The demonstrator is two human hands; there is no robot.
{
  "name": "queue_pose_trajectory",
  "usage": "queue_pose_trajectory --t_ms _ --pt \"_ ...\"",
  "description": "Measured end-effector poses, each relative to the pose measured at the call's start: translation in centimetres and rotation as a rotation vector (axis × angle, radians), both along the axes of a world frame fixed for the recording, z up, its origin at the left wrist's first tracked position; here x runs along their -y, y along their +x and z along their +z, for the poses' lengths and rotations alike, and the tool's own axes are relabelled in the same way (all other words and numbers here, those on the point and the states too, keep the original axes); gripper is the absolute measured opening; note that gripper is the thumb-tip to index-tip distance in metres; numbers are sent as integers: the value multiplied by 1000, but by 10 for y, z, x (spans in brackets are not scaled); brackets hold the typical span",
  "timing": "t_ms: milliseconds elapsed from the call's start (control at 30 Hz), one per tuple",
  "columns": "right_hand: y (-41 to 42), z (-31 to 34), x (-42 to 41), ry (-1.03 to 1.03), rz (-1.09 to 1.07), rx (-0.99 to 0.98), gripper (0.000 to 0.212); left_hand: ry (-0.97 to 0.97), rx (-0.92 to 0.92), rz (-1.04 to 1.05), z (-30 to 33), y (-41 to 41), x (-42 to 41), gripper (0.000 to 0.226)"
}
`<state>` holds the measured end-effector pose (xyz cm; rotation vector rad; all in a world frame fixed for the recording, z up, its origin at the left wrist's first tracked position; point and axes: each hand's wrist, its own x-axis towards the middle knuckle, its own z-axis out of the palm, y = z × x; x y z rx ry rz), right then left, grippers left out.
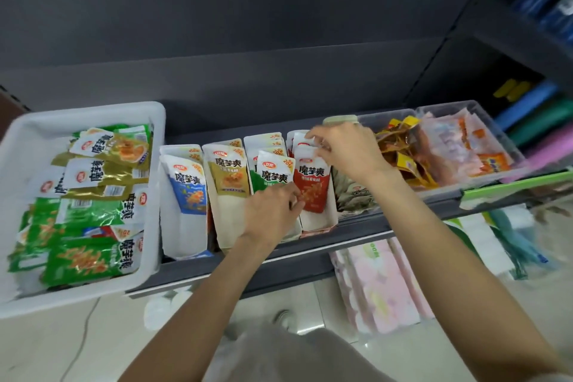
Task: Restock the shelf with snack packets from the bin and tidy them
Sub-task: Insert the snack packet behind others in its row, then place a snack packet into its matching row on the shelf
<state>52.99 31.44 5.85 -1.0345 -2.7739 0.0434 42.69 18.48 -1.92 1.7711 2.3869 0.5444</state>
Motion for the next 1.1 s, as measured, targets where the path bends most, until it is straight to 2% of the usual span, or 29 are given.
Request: queue_pose_trajectory --t_ms 100,167,233,333,433,567,667,733,833,933,1033,1100 --pt "9 10 5 19 -65 -348 22 99 54 -10 5 -6 5 25" --pt "11 15 21 7 -38 -552 20 236 86 -22 14 -12 14 21" --pt "3 15 43 -17 9 -661 20 433 98 -25 24 -24 29 19" --pt "-24 2 82 -136 121 -683 23 652 59 2 34 -53 67 13" --pt "-65 -15 121 -247 267 -574 19 638 -26 124 37 -94 114 17" --pt "-129 -37 163 -363 432 -336 15 365 -116 330 21 -165 175 22" --pt "-178 -48 183 -458 475 -212 22 135 -29 504 8 -211 203 34" --pt "-211 -55 192 -430 481 -103 29 27 49 537 3 -236 210 44" --pt "-251 -64 204 -317 437 142 36 -68 54 381 -5 -268 207 48" --pt "-276 -70 213 -202 326 319 42 -167 -63 225 -12 -289 200 54" --pt "-286 -80 215 -185 230 379 80 -194 -216 123 -14 -300 193 65" --pt "-289 -85 214 -242 212 371 90 -213 -292 57 -14 -306 188 68"
